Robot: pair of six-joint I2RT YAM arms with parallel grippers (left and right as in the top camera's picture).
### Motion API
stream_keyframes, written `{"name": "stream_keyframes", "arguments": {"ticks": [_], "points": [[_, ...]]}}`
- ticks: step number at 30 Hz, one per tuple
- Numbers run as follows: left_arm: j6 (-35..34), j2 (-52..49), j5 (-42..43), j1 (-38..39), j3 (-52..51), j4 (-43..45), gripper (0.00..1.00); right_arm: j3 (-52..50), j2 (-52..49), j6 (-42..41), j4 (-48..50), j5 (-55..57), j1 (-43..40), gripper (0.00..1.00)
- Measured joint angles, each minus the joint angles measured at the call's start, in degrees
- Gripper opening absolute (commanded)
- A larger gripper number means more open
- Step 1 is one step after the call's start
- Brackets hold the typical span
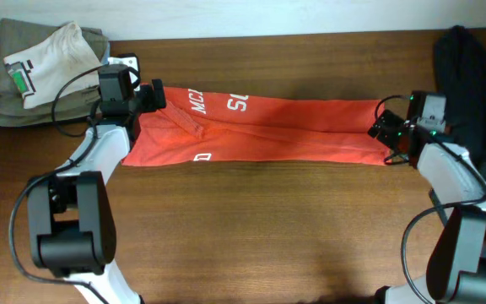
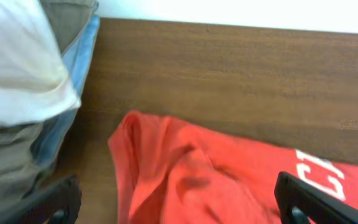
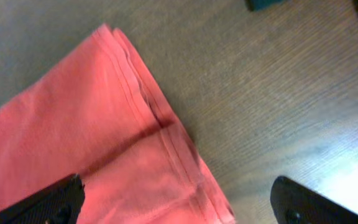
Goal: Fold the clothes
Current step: 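Press the folded strip flat and adjust its right end with the right gripper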
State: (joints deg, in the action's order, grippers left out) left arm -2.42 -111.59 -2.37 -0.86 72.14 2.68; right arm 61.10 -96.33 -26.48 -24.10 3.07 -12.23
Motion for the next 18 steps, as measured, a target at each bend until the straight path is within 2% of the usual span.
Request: {"name": "stream_keyframes", "arguments": {"ticks": [2, 3, 5, 8, 10, 18], "points": [[-0.07, 3.50, 0.11, 0.07, 0.11, -4.83, 0.65, 4.48, 0.02, 2.62, -3.93, -3.32, -0.39, 0.99], [0.07, 5.33, 0.55, 0.15, 0.26, -7.98, 0.50, 6.51, 0.02, 4.24, -5.16, -6.27, -0.52, 0.95], [-0.22, 9.42, 2.03, 0.55, 0.46, -13.79, 0.30, 8.61, 0.24, 6.19, -6.78, -12.55, -0.52, 0.86], [-0.15, 11.87, 6.29, 2.14, 1.55, -24.59, 0.27, 8.92, 0.33, 8.07, -11.08, -19.45, -0.22, 0.87], [-0.26, 10.88, 7.80, 3.32, 1.46, -29.29, 0.15, 8.92, 0.00, 8.52, -12.57, -21.70, 0.68, 0.86], [-0.46, 2.21, 9.51, 4.55, 1.46, -32.06, 0.13, 8.92, -7.41, 7.28, -13.22, -24.68, 5.38, 0.71]]}}
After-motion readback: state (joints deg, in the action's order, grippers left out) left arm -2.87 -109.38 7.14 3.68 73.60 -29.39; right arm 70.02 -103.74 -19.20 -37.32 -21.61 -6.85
